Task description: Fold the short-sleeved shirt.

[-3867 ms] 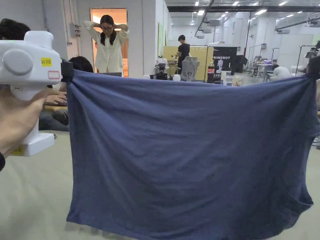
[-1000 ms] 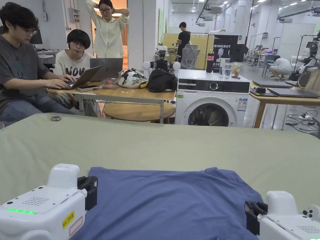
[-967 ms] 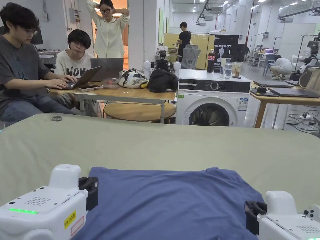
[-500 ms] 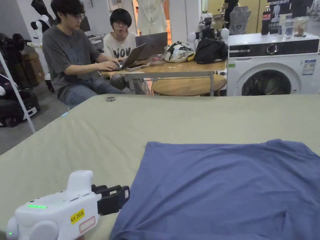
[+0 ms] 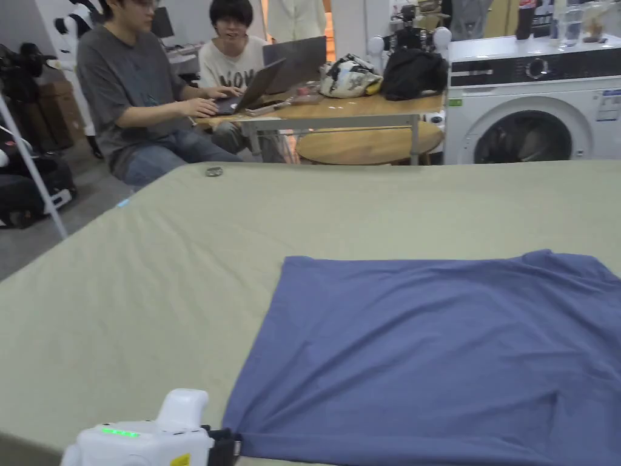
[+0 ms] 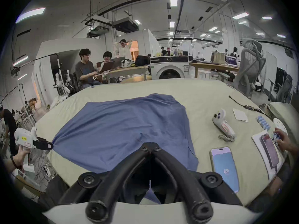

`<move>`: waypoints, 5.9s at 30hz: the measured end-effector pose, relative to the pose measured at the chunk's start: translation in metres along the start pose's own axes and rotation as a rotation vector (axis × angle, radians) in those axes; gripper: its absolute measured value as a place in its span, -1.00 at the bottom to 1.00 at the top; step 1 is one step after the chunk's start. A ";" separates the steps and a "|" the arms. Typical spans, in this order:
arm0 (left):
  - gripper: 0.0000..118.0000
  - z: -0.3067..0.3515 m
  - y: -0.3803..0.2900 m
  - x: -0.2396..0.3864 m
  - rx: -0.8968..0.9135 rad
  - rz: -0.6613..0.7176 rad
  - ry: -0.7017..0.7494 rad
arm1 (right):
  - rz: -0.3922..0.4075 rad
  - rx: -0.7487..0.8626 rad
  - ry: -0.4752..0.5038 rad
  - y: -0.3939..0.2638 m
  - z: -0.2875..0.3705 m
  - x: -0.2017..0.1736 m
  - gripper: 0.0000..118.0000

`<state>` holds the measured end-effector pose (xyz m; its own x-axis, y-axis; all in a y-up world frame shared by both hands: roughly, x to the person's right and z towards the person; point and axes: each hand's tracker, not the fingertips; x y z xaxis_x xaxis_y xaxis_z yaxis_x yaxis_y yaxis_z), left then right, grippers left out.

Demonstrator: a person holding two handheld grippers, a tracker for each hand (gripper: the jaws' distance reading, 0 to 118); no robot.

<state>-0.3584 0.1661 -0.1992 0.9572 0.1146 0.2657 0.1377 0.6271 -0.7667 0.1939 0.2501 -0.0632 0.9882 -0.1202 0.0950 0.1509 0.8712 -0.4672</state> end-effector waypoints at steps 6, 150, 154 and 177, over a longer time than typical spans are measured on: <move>-0.92 -0.001 0.000 0.009 -0.019 -0.030 0.003 | -0.053 -0.107 -0.043 -0.027 0.027 0.037 0.17; -0.92 -0.007 0.149 0.022 0.229 0.077 -0.103 | 0.097 -0.079 -0.033 0.025 -0.104 -0.047 -1.00; -0.15 -0.057 0.182 -0.017 0.121 0.157 -0.053 | 0.056 -0.091 0.015 0.022 -0.097 -0.033 -1.00; -1.00 -0.166 0.217 0.009 -0.173 -0.022 0.111 | 0.017 -0.480 -0.131 0.095 -0.258 0.081 -0.15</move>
<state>-0.2778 0.1753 -0.4600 0.9742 0.0107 0.2253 0.1918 0.4858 -0.8527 0.2950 0.2005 -0.3266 0.9836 -0.0200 0.1791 0.1603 0.5514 -0.8187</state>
